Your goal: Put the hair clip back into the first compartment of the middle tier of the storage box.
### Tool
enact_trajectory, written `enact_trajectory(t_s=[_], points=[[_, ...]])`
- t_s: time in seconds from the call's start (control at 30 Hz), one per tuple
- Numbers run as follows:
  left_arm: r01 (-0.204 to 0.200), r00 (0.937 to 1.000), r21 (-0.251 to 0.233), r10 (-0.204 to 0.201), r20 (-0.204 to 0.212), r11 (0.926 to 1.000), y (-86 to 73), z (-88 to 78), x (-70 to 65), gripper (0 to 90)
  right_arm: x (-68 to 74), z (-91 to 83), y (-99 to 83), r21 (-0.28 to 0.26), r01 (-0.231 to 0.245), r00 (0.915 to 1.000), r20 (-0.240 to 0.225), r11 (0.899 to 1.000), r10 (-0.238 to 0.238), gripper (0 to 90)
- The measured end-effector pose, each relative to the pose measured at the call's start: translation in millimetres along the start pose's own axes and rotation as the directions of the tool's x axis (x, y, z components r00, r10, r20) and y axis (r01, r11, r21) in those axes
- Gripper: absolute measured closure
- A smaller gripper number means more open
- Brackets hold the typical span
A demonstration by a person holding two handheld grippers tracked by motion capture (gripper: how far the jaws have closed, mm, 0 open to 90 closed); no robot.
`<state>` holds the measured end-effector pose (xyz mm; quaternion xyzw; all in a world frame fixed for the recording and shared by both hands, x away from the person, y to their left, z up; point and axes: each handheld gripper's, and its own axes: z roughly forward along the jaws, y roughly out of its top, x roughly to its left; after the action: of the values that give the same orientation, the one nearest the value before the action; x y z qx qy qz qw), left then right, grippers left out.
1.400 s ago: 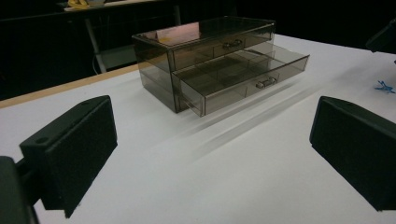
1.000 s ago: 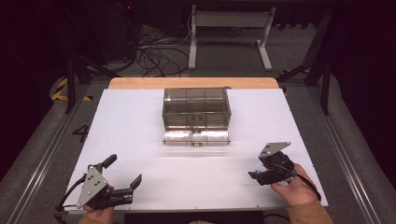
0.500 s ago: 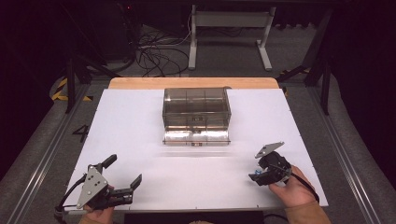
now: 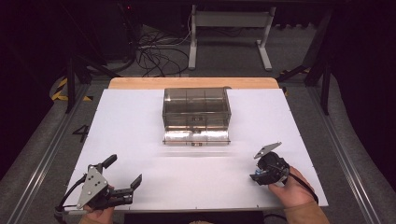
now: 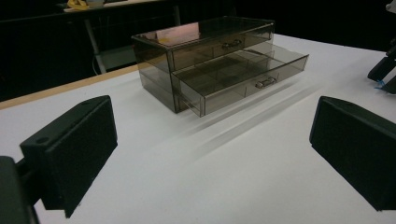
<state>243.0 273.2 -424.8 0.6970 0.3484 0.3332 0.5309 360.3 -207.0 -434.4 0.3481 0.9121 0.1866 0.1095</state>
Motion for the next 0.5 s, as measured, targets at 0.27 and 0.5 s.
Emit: enact_trajectory(t_s=[0.27, 0.5], points=[[-0.002, 1.0000, -0.002, 0.002, -0.002, 1.0000, 0.0, -0.1, 0.0, 1.6, 0.3, 0.5, 0.1, 0.010, -0.010, 0.9999, -0.004, 1.000, 0.010, 61.2], [-0.002, 1.0000, -0.004, 0.002, -0.003, 1.0000, 0.0, -0.2, -0.2, 1.6, 0.0, 0.7, -0.2, 0.008, -0.011, 0.9999, -0.005, 1.000, 0.011, 61.4]])
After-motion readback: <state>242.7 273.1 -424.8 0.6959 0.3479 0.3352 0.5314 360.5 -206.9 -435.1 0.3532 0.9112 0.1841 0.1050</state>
